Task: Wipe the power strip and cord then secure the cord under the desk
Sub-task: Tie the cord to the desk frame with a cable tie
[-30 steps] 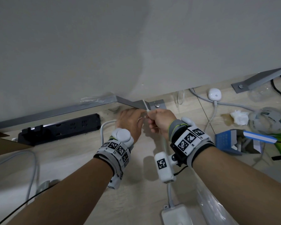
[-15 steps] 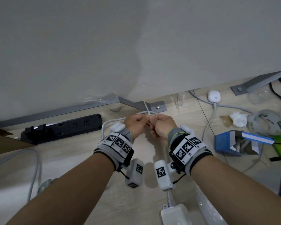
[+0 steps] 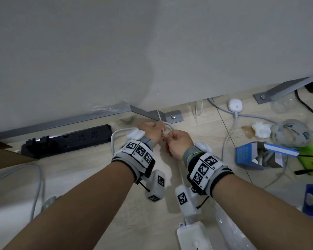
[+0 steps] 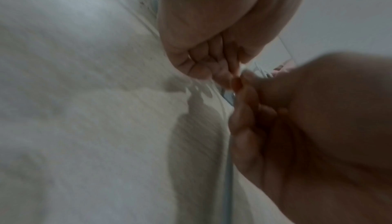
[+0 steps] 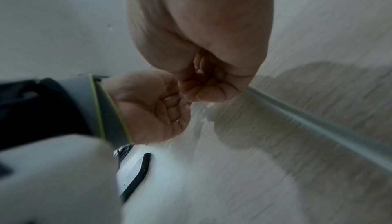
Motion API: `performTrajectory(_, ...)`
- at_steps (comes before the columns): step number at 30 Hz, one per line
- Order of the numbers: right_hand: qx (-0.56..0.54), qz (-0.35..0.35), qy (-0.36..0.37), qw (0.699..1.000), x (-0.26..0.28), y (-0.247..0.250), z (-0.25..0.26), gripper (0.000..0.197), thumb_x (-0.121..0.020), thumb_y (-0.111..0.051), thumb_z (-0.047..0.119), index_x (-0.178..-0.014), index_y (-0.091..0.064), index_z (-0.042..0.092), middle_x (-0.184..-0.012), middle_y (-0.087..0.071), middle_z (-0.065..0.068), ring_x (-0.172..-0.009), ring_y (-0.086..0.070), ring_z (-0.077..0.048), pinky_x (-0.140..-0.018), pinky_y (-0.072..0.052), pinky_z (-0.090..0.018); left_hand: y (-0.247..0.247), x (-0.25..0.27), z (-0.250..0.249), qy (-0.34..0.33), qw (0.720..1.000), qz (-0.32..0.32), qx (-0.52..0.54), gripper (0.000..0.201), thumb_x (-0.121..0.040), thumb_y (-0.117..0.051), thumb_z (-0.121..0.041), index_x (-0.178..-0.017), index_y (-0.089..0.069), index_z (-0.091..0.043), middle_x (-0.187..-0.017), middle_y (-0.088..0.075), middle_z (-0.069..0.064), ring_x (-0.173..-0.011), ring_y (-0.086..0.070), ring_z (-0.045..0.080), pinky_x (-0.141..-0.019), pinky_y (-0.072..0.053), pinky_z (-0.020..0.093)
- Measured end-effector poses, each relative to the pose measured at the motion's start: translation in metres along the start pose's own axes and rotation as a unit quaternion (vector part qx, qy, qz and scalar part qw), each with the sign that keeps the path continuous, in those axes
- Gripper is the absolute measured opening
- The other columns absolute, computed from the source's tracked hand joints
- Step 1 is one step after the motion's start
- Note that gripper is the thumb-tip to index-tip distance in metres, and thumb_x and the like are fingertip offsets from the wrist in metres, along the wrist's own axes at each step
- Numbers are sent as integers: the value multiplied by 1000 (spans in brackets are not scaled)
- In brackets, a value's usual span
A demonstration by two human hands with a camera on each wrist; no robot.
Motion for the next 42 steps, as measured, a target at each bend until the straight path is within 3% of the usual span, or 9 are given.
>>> performTrajectory(3, 41, -8, -13, 999, 9, 7, -3, 24, -92, -62, 23, -73, -63, 7, -58, -59, -6, -50, -54, -19, -47, -49, -20, 11, 10, -1, -9, 998, 59, -8, 28, -92, -55, -23, -71, -67, -8, -60, -63, 5, -51, -53, 16, -49, -47, 20)
performTrajectory(6, 217, 1, 11, 976, 26, 12, -14, 27, -87, -63, 41, -80, -66, 16, -80, -69, -2, -76, -63, -24, -75, -53, -31, 34, 21, 8, -52, 994, 69, -64, 23, -90, -59, -24, -74, -68, -10, -76, -70, 18, -60, -60, 23, -65, -57, 41)
performTrajectory(11, 452, 97, 37, 886, 87, 16, -31, 32, -83, -63, 47, -98, -51, 22, -94, -57, 1, -80, -54, -21, -67, -43, -30, 74, 69, 21, -172, 937, 49, -299, 22, -88, -57, -36, -98, -70, -22, -98, -70, 1, -85, -65, 23, -80, -52, 32)
performTrajectory(15, 579, 124, 50, 804, 133, 13, -53, 55, -75, -56, 69, -101, -38, 24, -104, -48, -4, -82, -52, -26, -74, -48, -38, 100, 116, 39, -300, 888, 1, -348, 19, -87, -62, -25, -101, -66, -13, -100, -61, 8, -90, -56, 27, -80, -44, 32)
performTrajectory(20, 652, 119, 65, 746, 174, 9, -90, 84, -59, -56, 82, -115, -39, 22, -112, -43, -6, -96, -52, -28, -73, -43, -39, 129, 147, 84, -227, 857, -39, -460, 29, -82, -66, -30, -101, -52, -13, -108, -50, 9, -93, -49, 31, -75, -44, 40)
performTrajectory(26, 602, 37, 10, 798, 195, 25, -111, 61, -79, -58, 51, -122, -33, 16, -119, -43, -10, -98, -55, -30, -70, -38, -35, 159, 162, 128, -93, 850, 7, -519, 31, -88, -54, -40, -109, -42, -20, -112, -48, 4, -94, -46, 25, -73, -38, 36)
performTrajectory(33, 624, -18, 45, 780, 202, 14, -93, 64, -81, -58, 58, -125, -34, 17, -121, -41, -10, -107, -50, -31, -70, -37, -37, 205, 172, 159, -93, 826, 6, -556, 26, -88, -52, -40, -108, -51, -22, -117, -49, 4, -107, -47, 27, -81, -39, 35)
performTrajectory(38, 603, 13, 107, 790, 208, -43, -69, 47, -90, -53, 45, -124, -38, 17, -122, -43, -10, -106, -50, -30, -70, -40, -35, 267, 185, 184, -53, 814, -100, -570, 38, -82, -56, -42, -114, -45, -25, -118, -45, 3, -106, -46, 26, -86, -36, 39)
performTrajectory(42, 597, 63, 124, 790, 219, -87, -75, 43, -91, -52, 43, -123, -39, 17, -122, -45, -9, -106, -52, -30, -75, -41, -36, 284, 194, 205, -47, 814, -42, -578, 25, -88, -49, -35, -109, -48, -22, -111, -43, 3, -97, -51, 25, -83, -43, 38)
Point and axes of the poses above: each hand's wrist, its own x-axis away from the middle knuckle, its own y-axis out of the back of the hand, z = x × y, the point moved 5 cm from there along -x, towards the middle knuckle
